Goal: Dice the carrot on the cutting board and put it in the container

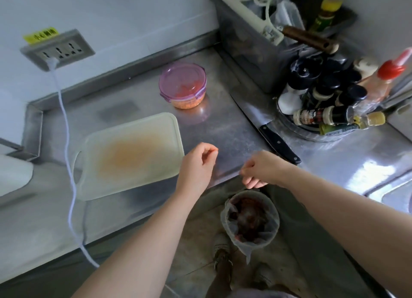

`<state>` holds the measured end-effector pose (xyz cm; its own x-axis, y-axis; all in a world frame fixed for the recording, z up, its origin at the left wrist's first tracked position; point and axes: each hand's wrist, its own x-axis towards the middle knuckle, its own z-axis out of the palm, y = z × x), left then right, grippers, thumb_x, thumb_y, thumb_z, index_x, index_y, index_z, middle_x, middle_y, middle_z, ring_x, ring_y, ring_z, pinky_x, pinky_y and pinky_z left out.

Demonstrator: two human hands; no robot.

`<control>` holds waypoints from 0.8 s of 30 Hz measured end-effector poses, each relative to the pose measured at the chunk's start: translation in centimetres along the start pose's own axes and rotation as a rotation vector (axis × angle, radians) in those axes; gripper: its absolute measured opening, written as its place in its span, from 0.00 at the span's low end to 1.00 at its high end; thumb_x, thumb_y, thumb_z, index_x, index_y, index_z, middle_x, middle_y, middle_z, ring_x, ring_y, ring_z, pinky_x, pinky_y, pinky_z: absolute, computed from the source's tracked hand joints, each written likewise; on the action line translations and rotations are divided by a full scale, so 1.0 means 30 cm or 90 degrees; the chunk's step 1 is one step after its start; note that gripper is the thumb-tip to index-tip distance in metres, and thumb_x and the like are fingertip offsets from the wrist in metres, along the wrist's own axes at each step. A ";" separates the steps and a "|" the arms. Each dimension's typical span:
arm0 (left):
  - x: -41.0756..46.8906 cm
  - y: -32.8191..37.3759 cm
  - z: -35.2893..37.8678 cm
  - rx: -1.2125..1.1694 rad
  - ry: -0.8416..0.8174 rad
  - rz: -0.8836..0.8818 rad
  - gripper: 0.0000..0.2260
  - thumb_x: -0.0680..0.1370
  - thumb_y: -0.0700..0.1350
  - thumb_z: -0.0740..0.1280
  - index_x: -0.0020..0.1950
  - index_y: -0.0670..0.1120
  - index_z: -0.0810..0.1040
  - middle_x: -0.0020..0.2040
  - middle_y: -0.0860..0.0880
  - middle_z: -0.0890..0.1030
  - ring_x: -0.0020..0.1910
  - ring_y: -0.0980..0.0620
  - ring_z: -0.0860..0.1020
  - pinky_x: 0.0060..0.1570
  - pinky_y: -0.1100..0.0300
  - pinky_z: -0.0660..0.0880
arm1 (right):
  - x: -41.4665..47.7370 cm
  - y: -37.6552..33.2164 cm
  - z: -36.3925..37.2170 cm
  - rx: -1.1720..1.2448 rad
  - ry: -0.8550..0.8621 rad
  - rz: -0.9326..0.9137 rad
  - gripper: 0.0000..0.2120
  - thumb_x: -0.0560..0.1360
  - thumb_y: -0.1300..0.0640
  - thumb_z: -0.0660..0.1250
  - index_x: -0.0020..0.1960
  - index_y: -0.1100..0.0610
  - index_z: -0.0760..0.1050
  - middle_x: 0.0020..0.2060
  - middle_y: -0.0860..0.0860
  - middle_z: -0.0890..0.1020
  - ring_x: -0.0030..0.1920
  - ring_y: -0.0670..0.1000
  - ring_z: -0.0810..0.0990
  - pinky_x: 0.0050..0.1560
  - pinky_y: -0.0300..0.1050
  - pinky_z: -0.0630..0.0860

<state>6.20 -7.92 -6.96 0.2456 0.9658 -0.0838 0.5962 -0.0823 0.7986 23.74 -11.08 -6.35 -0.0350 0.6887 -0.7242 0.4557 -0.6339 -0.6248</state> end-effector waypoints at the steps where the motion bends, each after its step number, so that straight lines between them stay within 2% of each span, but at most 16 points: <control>1: 0.003 -0.007 -0.024 0.026 0.006 -0.006 0.05 0.79 0.43 0.64 0.48 0.51 0.78 0.44 0.57 0.80 0.46 0.55 0.79 0.46 0.65 0.72 | -0.009 -0.026 -0.020 -0.014 0.058 -0.037 0.11 0.78 0.64 0.63 0.42 0.71 0.77 0.38 0.64 0.83 0.33 0.51 0.79 0.36 0.38 0.75; 3: 0.006 -0.034 -0.077 0.082 0.026 -0.027 0.07 0.80 0.42 0.62 0.53 0.48 0.79 0.51 0.53 0.81 0.50 0.53 0.78 0.49 0.65 0.70 | -0.017 -0.072 -0.057 -0.070 0.167 -0.096 0.10 0.77 0.61 0.67 0.39 0.64 0.79 0.34 0.56 0.84 0.36 0.50 0.84 0.42 0.40 0.79; 5: 0.013 -0.071 -0.135 0.176 0.044 -0.047 0.10 0.80 0.41 0.61 0.58 0.48 0.78 0.58 0.50 0.78 0.55 0.49 0.77 0.54 0.61 0.71 | -0.004 -0.106 -0.083 -0.135 0.264 -0.122 0.11 0.75 0.57 0.68 0.40 0.64 0.80 0.36 0.55 0.85 0.41 0.52 0.84 0.43 0.41 0.76; 7: 0.017 -0.115 -0.187 0.349 0.019 -0.107 0.14 0.79 0.43 0.60 0.65 0.50 0.73 0.66 0.48 0.72 0.62 0.44 0.72 0.61 0.54 0.68 | 0.023 -0.121 -0.097 -0.202 0.360 -0.105 0.08 0.75 0.54 0.69 0.45 0.59 0.80 0.44 0.54 0.83 0.49 0.55 0.81 0.47 0.44 0.74; 8: 0.015 -0.136 -0.212 0.431 -0.019 -0.167 0.18 0.80 0.46 0.59 0.70 0.52 0.68 0.70 0.48 0.67 0.66 0.43 0.69 0.65 0.51 0.65 | 0.039 -0.125 -0.098 -0.241 0.392 -0.092 0.09 0.75 0.53 0.68 0.51 0.56 0.80 0.51 0.55 0.81 0.55 0.57 0.78 0.52 0.46 0.74; 10: 0.014 -0.168 -0.250 0.488 -0.118 -0.284 0.22 0.81 0.51 0.55 0.76 0.56 0.56 0.77 0.49 0.55 0.71 0.40 0.64 0.69 0.43 0.60 | 0.067 -0.121 -0.094 -0.344 0.401 -0.043 0.17 0.77 0.53 0.65 0.65 0.54 0.73 0.63 0.57 0.72 0.64 0.60 0.69 0.62 0.52 0.69; 11: 0.012 -0.181 -0.259 0.480 -0.152 -0.319 0.23 0.82 0.53 0.54 0.76 0.57 0.53 0.78 0.49 0.49 0.72 0.39 0.62 0.70 0.40 0.57 | 0.078 -0.116 -0.092 -0.380 0.386 -0.007 0.20 0.77 0.54 0.63 0.69 0.53 0.69 0.66 0.57 0.68 0.66 0.60 0.66 0.64 0.54 0.67; 14: 0.012 -0.190 -0.248 0.495 -0.205 -0.316 0.24 0.82 0.54 0.51 0.77 0.58 0.48 0.78 0.47 0.42 0.73 0.37 0.59 0.70 0.35 0.51 | 0.112 -0.103 -0.081 -0.394 0.347 0.053 0.24 0.77 0.61 0.61 0.73 0.54 0.64 0.69 0.57 0.63 0.68 0.61 0.64 0.65 0.55 0.65; 18: 0.004 -0.143 -0.201 0.545 -0.240 -0.261 0.24 0.82 0.54 0.51 0.77 0.57 0.46 0.78 0.43 0.40 0.74 0.35 0.54 0.70 0.34 0.44 | 0.142 -0.106 -0.043 -0.410 0.374 -0.007 0.25 0.75 0.69 0.58 0.71 0.57 0.67 0.66 0.56 0.65 0.64 0.60 0.67 0.63 0.52 0.68; 24: 0.015 -0.082 -0.138 0.557 -0.283 -0.199 0.23 0.82 0.54 0.50 0.77 0.58 0.48 0.77 0.38 0.43 0.74 0.35 0.53 0.69 0.33 0.40 | 0.173 -0.158 0.033 -0.380 0.366 -0.070 0.24 0.76 0.69 0.57 0.70 0.56 0.68 0.67 0.54 0.66 0.65 0.58 0.67 0.60 0.51 0.70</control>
<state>1.67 -6.27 -6.49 0.1382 0.8113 -0.5680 0.9863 -0.1651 0.0041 20.52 -4.86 -7.44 0.2789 0.9105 -0.3052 0.8767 -0.3711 -0.3060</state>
